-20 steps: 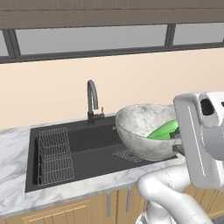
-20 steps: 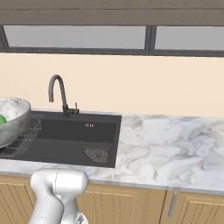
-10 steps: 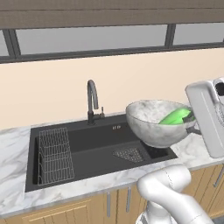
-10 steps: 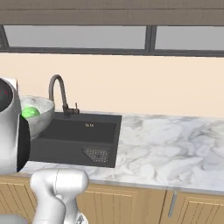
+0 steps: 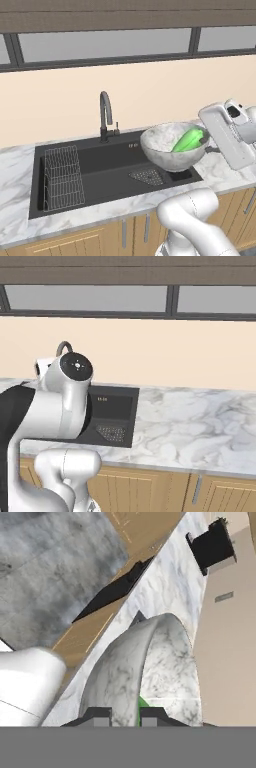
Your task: Pick the corn from the cabinet and place it in the bowl. Then pick the bowl and place it in the sink. Then turn on the sink facuet.
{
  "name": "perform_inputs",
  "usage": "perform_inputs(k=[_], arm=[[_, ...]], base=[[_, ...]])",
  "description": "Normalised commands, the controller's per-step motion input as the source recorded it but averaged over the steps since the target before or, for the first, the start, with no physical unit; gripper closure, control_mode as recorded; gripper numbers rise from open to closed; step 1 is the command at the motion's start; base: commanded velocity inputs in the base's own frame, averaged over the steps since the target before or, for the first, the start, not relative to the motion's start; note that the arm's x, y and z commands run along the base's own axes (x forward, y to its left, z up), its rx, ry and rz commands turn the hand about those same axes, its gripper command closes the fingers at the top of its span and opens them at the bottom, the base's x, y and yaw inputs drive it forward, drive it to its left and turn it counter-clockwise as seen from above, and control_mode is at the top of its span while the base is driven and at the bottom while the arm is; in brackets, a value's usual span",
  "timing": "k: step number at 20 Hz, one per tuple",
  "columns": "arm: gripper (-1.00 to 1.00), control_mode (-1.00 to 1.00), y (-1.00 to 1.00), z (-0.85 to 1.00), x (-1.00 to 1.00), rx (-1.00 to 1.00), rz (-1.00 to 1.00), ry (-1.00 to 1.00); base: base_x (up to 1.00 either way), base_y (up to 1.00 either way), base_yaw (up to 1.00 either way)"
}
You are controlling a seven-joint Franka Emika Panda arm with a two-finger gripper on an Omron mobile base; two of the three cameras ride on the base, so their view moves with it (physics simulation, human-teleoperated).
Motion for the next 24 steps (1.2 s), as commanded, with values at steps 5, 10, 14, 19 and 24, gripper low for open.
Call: perform_inputs(k=[5,10,14,19,24], arm=[[1.00,-1.00,-0.01,-0.67,0.58,-0.12,0.18,-0.17],[1.00,-1.00,0.00,-0.63,0.78,-0.07,0.18,-0.09],[1.00,-1.00,0.00,-0.57,0.55,-0.03,0.20,-0.02],[1.00,-1.00,0.07,-0.53,0.48,0.00,0.12,0.00],[1.00,-1.00,0.16,-0.52,0.65,0.00,0.10,0.00]], base=[[0.00,0.00,0.00],[0.00,0.00,0.00],[0.00,0.00,0.00],[0.00,0.00,0.00],[0.00,0.00,0.00]])
